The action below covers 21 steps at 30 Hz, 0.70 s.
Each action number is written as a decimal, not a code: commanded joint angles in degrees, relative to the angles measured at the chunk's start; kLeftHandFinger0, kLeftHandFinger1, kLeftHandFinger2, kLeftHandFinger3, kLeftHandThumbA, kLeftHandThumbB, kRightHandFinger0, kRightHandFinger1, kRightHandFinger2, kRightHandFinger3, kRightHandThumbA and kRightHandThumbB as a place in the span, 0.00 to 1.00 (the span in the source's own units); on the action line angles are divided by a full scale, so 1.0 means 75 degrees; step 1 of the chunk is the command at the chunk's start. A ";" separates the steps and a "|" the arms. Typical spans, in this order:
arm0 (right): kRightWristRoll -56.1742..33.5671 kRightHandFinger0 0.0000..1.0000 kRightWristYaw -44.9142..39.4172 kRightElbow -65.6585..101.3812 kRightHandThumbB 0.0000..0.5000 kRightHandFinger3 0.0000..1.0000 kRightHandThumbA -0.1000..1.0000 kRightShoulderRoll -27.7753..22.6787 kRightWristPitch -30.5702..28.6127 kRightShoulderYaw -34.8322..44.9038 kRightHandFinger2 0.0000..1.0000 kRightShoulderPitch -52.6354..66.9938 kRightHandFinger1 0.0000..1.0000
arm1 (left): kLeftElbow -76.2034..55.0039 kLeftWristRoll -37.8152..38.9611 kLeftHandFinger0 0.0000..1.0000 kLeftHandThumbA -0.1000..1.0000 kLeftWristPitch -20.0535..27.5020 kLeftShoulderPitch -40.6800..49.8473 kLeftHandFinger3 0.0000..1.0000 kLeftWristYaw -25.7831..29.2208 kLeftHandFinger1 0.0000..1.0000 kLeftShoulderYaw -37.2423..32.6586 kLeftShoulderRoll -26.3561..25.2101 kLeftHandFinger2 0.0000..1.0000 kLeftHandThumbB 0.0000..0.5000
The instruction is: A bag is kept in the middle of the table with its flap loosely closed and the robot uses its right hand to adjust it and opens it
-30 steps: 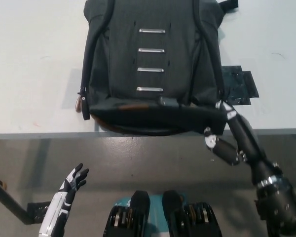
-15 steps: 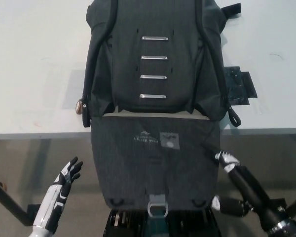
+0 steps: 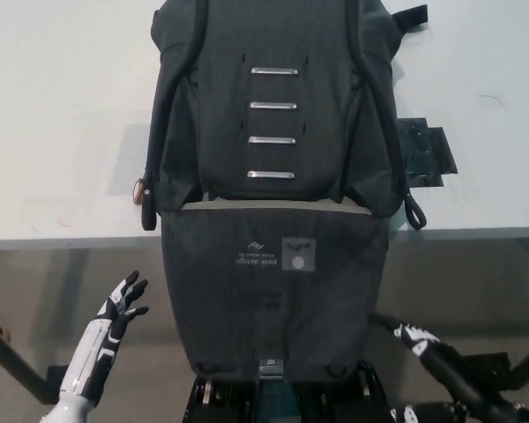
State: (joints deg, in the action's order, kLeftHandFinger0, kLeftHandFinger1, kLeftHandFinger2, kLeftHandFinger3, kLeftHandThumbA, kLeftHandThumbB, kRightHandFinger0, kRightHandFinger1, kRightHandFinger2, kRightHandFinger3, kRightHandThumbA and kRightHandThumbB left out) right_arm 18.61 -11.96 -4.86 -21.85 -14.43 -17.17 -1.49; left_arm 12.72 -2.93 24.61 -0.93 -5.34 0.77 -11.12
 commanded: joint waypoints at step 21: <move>-0.4328 1.00 0.0082 0.0641 0.64 1.00 1.00 0.2509 -0.1431 0.2146 1.00 0.2393 1.00 | 0.0178 0.0204 0.87 1.00 0.0309 0.0583 1.00 0.0110 0.99 0.0246 -0.0208 1.00 1.00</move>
State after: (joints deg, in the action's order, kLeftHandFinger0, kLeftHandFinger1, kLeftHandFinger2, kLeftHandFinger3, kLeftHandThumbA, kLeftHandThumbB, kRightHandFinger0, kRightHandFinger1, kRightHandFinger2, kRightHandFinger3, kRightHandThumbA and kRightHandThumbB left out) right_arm -1.78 -11.87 -4.07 -5.29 -16.75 -4.49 15.71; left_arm 14.61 -2.83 24.61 1.99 -5.34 1.11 -11.13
